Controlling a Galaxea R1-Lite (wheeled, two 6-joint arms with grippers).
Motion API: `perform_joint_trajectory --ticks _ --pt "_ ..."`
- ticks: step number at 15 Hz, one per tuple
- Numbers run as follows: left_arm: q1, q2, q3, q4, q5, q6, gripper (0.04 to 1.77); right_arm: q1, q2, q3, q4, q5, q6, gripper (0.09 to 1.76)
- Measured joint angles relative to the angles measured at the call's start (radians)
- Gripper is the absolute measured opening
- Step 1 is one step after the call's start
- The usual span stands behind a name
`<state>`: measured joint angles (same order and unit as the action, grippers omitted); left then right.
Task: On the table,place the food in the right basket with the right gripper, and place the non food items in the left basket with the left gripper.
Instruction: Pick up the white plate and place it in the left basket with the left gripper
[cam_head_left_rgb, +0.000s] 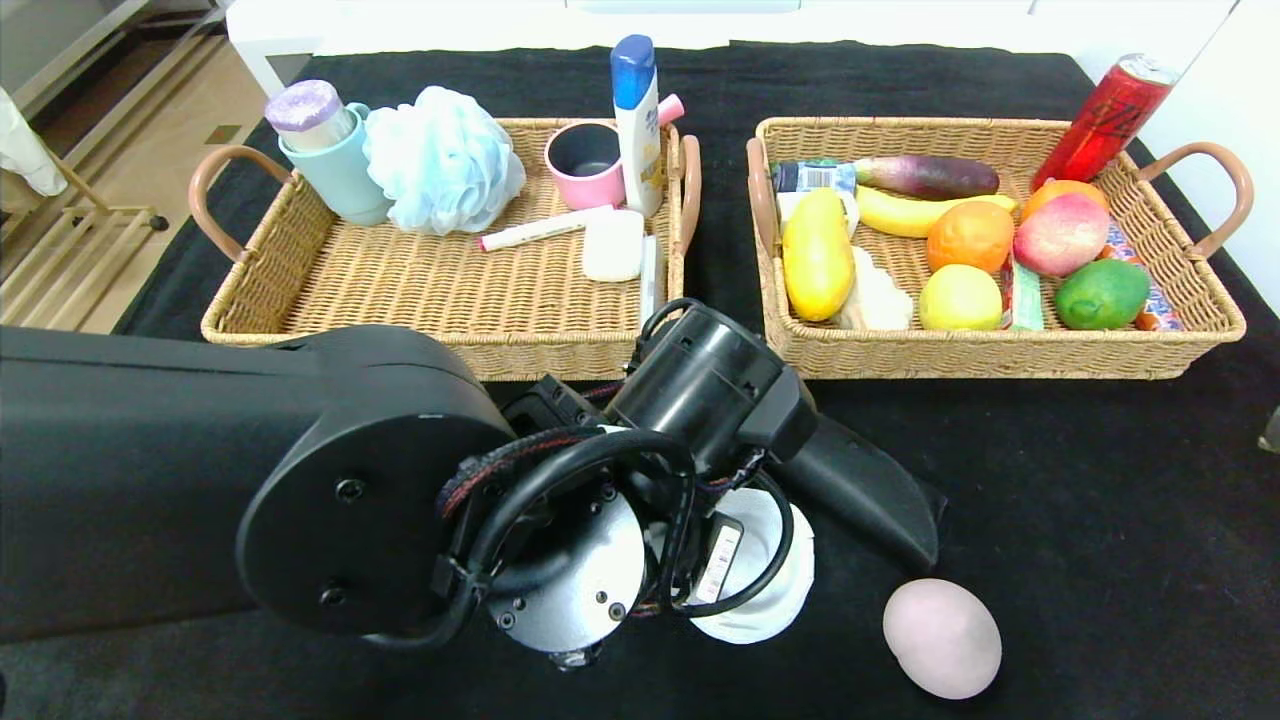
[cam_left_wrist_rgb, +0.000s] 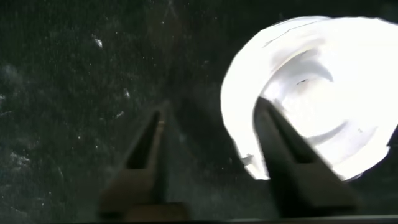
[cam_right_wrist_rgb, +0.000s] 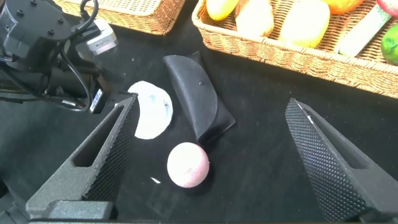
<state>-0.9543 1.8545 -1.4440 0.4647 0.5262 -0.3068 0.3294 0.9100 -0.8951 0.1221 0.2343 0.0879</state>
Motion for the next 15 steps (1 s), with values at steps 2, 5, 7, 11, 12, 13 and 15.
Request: perform_joint_trajectory --ticks 2,5,7,11,12,13,15 --pt "0.0 0.003 0.0 -0.001 0.0 0.0 0.63 0.0 0.0 0.0 0.0 0.0 0.0 1.71" --pt "-0.002 0.008 0.0 -0.001 -0.001 0.001 0.11 0.0 -0.002 -0.001 0.0 0.0 0.0 1.71" --pt "-0.002 0.013 -0.001 -0.002 0.0 0.001 0.11 0.0 -0.002 -0.001 0.0 0.0 0.0 1.71" --pt "-0.003 0.017 -0.008 0.003 -0.001 0.006 0.11 0.0 -0.003 -0.001 0.0 0.0 -0.001 1.71" --pt "-0.005 0.018 -0.009 0.004 0.0 0.005 0.11 0.0 -0.003 -0.001 0.0 0.0 -0.001 1.71" --pt "-0.007 0.018 -0.009 0.005 0.0 0.006 0.11 0.0 -0.003 0.0 0.0 0.0 -0.001 1.71" --pt "-0.008 0.015 -0.009 0.006 -0.001 0.006 0.11 0.0 -0.003 0.001 0.0 0.001 -0.001 1.71"
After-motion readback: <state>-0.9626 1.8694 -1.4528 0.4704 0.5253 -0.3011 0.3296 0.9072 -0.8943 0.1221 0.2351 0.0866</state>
